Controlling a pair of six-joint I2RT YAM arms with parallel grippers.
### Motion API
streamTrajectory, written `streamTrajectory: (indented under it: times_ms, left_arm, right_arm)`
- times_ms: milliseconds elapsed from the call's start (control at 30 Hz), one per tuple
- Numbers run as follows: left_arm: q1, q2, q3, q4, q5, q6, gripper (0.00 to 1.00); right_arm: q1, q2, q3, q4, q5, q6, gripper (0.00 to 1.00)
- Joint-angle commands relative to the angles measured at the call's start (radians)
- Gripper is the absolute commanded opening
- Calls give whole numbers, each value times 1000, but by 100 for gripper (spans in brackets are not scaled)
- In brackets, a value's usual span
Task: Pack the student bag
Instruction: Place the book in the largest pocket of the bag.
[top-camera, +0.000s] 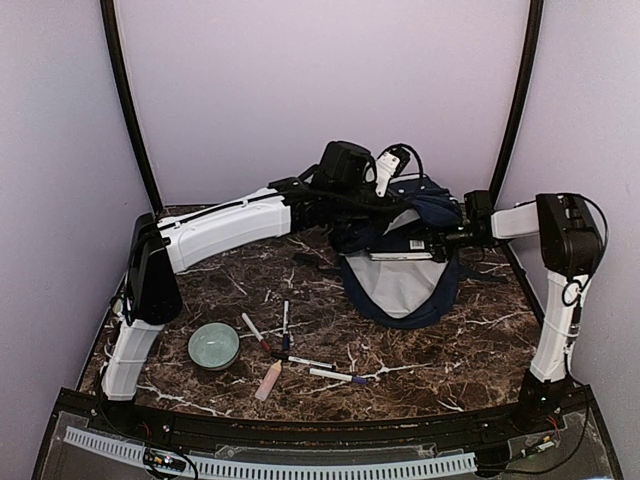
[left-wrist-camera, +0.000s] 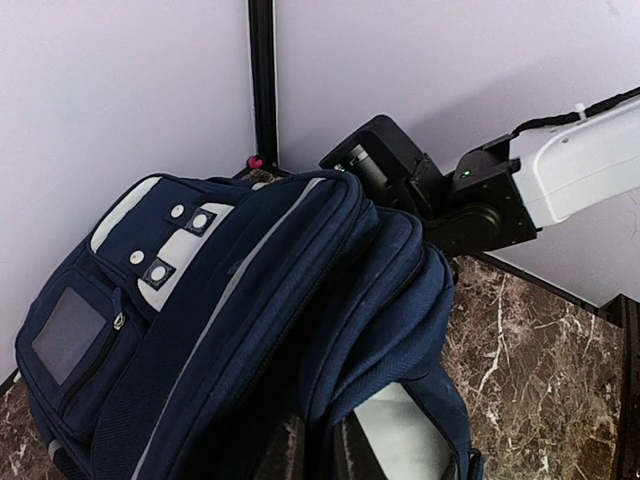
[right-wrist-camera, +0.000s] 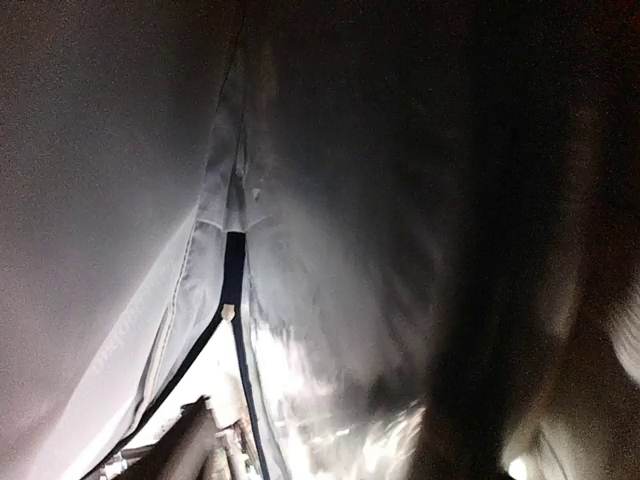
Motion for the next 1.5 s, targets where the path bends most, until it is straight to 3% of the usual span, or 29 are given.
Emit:
streamTrajectory:
  times_ms: [0, 200, 733, 933, 1100, 1333, 1467]
  left_arm:
    - [-23, -160, 6, 107, 38, 4, 0]
    - [-24, -172, -8, 111, 46, 6, 0]
    - [-24, -186, -71, 150, 77, -1, 0]
    - [-23, -190, -87, 169, 91, -9, 0]
    - [-23, -193, -87, 160, 95, -13, 0]
    - [-23, -202, -93, 155, 93, -24, 0]
    - [-23, -203, -100, 161, 96, -35, 0]
  right_arm:
    - [-11, -162, -68, -167, 183, -176, 73]
    - [-9, -280, -111, -365, 305, -363, 75]
    - [65, -577, -333, -631, 465, -790, 71]
    - [179, -656, -367, -587, 593, -925, 43]
    - [233, -615, -321, -504, 703, -1003, 2]
    - [247, -438, -229, -506, 861, -1109, 0]
    - [247, -424, -217, -408, 982, -1141, 0]
